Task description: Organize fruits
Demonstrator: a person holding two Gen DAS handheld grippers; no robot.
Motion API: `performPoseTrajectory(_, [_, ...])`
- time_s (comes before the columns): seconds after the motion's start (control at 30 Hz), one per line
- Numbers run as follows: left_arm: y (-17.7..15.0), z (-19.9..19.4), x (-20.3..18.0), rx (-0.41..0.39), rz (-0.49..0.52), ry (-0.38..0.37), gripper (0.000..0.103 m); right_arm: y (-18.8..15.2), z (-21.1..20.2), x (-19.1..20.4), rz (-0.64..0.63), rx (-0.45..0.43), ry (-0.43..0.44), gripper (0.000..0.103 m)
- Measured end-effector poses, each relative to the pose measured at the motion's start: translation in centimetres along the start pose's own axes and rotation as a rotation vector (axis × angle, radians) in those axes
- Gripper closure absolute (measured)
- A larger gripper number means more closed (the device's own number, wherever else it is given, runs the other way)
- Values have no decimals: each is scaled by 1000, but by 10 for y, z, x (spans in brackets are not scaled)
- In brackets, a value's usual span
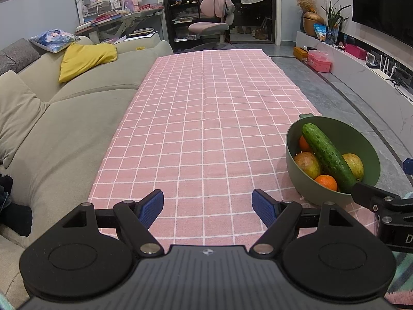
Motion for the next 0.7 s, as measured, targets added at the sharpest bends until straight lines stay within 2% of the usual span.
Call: performPoseTrajectory(0.7, [-1, -1, 1, 2, 1, 7, 12, 0, 0, 0, 3, 2, -1, 4])
Point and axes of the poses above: each gripper's, at about its wrist camera, not at the fingertips, and z roughly the way its jaws point, x to its left, y to its top, the point moved 6 cm from there along z, roughly the way its jaws point, and after that the axes turned 7 degrees about -z, right-handed, at the moved point
